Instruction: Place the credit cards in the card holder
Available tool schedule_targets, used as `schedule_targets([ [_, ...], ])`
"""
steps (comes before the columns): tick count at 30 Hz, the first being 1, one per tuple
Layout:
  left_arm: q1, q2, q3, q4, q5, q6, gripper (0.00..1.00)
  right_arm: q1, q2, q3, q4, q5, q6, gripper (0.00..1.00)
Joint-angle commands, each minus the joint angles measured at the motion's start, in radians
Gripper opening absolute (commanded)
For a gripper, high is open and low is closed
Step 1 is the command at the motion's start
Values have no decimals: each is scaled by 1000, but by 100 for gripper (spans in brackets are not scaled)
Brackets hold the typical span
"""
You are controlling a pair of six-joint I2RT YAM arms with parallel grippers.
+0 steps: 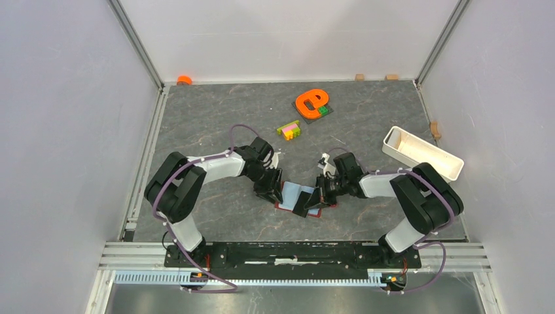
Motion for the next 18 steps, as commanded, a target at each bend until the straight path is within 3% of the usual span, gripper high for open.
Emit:
schedule_targets([
  [1, -9, 24, 23, -12, -43, 4, 44, 5, 33, 25, 26, 39, -1, 0],
  [9, -9, 53, 38, -45, -92, 31, 35, -18, 33, 64, -35, 67, -36, 0],
  [18, -9, 65, 50, -62, -135, 47, 33, -54, 33, 58, -51, 73, -65, 0],
])
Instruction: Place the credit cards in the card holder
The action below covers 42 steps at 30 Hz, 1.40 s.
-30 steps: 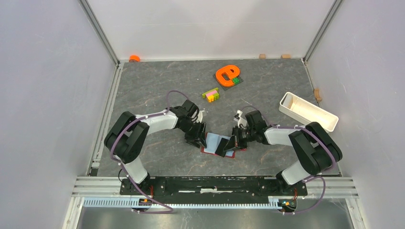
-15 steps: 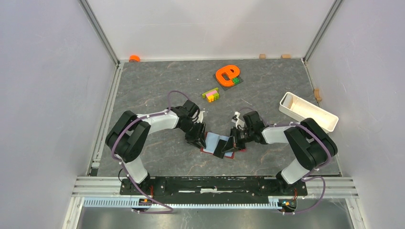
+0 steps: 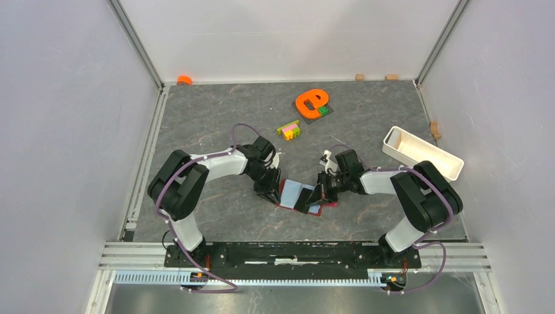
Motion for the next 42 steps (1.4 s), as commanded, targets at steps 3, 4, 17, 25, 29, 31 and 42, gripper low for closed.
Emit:
schedule_targets([
  [3, -5, 31, 9, -7, -89, 48, 33, -19, 16, 23, -9, 79, -35, 0],
  [4, -5, 33, 10, -7, -89, 46, 32, -18, 17, 22, -1, 79, -31, 0],
  [17, -2, -23, 58, 2, -88, 54, 33, -27, -55, 50, -40, 40, -23, 0],
  [25, 13, -48, 97, 14, -94, 47, 39, -45, -82, 64, -89, 56, -45, 0],
  [29, 13, -26, 96, 37, -64, 27, 40, -46, -59, 56, -67, 70, -43, 0],
  [31, 13, -19, 99, 44, -56, 23, 40, -46, -48, 44, -34, 62, -28, 0],
  [42, 12, 50, 88, 54, -24, 2, 41, -25, 4, 27, 7, 62, -13, 0],
])
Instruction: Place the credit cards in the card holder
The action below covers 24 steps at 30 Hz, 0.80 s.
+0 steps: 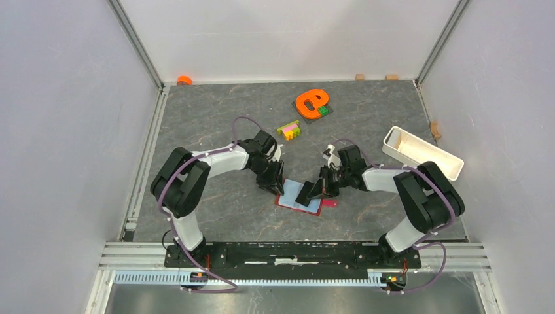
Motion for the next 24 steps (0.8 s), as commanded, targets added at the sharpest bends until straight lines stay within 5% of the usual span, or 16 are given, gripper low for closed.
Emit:
schedule_targets([
  [1, -1, 23, 19, 24, 17, -7, 41, 15, 26, -14, 38, 24, 2, 0],
  [24, -15, 42, 20, 24, 26, -11, 35, 64, 50, -67, 122, 17, 58, 0],
])
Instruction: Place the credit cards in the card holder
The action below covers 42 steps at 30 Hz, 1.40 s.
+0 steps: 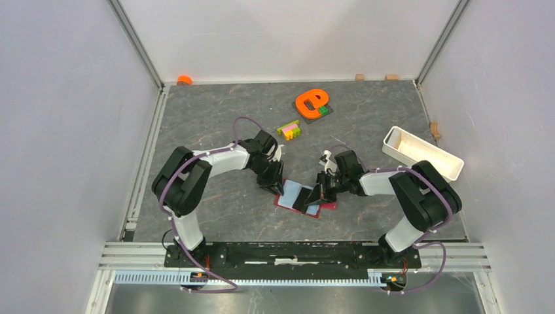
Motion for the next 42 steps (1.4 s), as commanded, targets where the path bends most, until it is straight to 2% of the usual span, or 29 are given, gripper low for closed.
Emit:
schedule_targets([
  [1, -14, 27, 13, 24, 5, -10, 35, 17, 28, -15, 35, 41, 12, 0],
  [9, -16, 27, 15, 23, 11, -10, 34, 29, 54, -12, 64, 40, 32, 0],
  [12, -16, 28, 14, 23, 11, -10, 31, 29, 55, -14, 64, 49, 40, 0],
  [28, -17, 28, 13, 18, 4, -8, 29, 20, 40, -118, 139, 107, 141, 0],
  [42, -17, 39, 18, 9, -3, -2, 29, -43, 46, -77, 61, 100, 69, 0],
])
